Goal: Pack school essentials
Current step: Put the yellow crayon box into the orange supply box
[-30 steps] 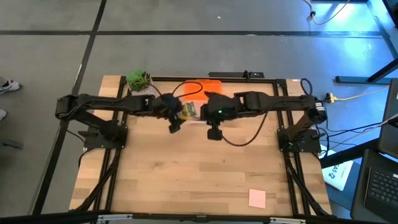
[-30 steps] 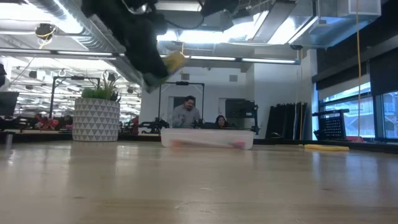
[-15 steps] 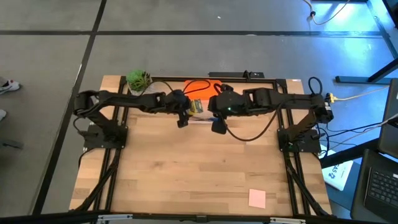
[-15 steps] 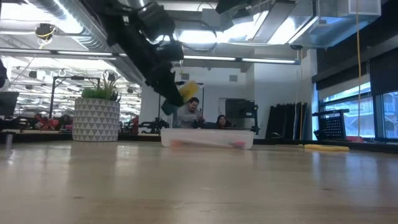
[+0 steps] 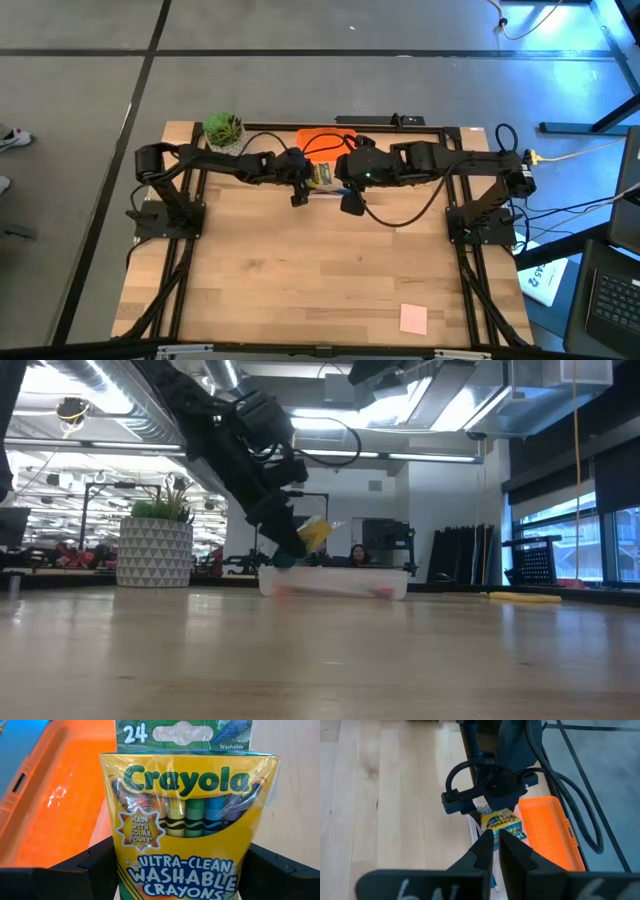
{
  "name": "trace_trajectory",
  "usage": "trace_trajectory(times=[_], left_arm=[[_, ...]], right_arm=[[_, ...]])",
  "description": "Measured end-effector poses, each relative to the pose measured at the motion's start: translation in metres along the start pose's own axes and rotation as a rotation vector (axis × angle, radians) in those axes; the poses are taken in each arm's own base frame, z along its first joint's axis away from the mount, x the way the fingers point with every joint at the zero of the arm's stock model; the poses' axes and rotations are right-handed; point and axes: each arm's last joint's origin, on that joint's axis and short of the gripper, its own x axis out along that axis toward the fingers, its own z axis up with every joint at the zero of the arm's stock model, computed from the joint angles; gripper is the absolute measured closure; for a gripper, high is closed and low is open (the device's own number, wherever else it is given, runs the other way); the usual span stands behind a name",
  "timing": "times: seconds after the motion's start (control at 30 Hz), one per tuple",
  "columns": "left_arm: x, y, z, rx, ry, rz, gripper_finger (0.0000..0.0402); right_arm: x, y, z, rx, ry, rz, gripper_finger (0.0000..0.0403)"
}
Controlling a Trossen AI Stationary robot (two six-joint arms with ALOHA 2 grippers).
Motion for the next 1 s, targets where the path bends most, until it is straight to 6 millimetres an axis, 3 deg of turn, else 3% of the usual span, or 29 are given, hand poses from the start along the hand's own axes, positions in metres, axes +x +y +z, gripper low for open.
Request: trace_trajectory(times=[1.0], left_arm=[[-0.0005,0.0024,-0.0017,0.037,0.019,0.021,0.0098]], right_arm=[[0.0,0.0,0.001,0.007,-0.01,0.0,0.0372]])
